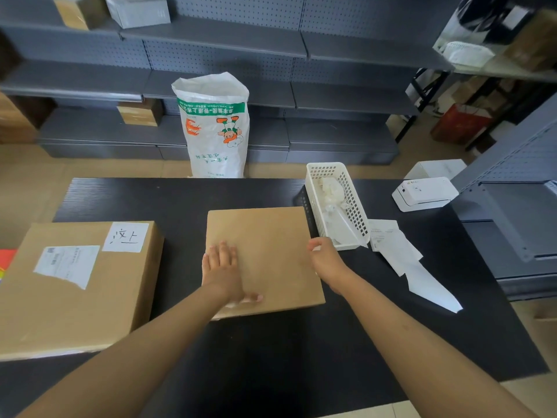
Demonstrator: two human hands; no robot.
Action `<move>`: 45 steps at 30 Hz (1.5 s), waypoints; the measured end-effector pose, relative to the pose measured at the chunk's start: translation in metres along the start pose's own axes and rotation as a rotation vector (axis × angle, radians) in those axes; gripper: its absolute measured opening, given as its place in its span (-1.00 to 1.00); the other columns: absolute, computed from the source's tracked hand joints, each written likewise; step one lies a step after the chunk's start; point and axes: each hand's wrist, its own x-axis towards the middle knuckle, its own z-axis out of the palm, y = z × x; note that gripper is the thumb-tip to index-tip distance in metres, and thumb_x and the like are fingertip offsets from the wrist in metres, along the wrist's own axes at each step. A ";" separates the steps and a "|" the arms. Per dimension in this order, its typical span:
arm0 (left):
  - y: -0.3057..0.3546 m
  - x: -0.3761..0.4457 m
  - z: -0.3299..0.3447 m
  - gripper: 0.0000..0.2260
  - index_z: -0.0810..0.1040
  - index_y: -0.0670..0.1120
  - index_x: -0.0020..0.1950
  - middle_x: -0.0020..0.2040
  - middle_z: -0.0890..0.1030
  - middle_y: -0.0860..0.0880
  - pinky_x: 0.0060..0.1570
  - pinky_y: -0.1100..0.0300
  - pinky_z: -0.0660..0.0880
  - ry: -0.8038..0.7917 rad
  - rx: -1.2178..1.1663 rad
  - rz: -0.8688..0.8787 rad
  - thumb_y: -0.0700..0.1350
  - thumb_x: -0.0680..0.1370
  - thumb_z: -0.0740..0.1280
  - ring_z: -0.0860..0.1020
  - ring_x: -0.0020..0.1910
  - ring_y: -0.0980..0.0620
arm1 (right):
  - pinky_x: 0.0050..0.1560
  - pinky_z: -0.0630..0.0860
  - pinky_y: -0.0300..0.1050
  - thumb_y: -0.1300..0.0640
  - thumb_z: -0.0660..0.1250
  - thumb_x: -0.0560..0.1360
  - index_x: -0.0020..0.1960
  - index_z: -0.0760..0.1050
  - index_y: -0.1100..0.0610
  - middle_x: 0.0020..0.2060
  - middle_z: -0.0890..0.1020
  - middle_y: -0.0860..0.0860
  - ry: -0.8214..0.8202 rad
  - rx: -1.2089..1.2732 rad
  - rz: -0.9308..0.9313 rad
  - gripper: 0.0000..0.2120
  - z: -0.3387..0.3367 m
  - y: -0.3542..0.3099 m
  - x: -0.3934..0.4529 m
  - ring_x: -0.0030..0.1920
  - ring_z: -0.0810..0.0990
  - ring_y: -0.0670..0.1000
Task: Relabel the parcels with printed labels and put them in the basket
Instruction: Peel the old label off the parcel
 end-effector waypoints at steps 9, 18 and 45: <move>0.013 0.009 -0.030 -0.40 0.27 -0.09 0.40 0.38 0.25 -0.14 0.37 -0.02 0.20 0.223 0.017 0.035 0.28 0.53 0.21 0.26 0.36 -0.15 | 0.10 0.52 -0.02 0.17 0.39 0.50 0.23 0.29 0.17 0.20 0.50 0.16 0.456 -0.108 -0.142 -0.61 -0.058 -0.005 0.048 0.14 0.52 0.14; 0.028 0.020 -0.039 -0.54 0.25 -0.03 0.44 0.42 0.23 -0.09 0.43 0.01 0.11 0.277 -0.147 0.140 0.09 0.59 0.19 0.22 0.41 -0.11 | 0.32 0.35 0.08 0.18 0.10 0.62 0.45 0.23 0.21 0.40 0.28 0.20 0.438 -0.553 -0.015 -0.59 -0.066 0.013 0.083 0.33 0.33 0.22; 0.277 0.026 -0.040 -0.62 0.32 -0.02 0.40 0.36 0.36 -0.06 0.31 0.03 0.27 0.308 -0.151 0.043 0.02 0.59 0.18 0.36 0.32 -0.10 | 0.08 0.33 -0.39 0.25 0.20 0.58 0.05 0.63 0.05 0.10 0.62 -0.02 0.144 -0.351 -0.487 -0.75 -0.220 0.108 0.090 0.11 0.56 -0.05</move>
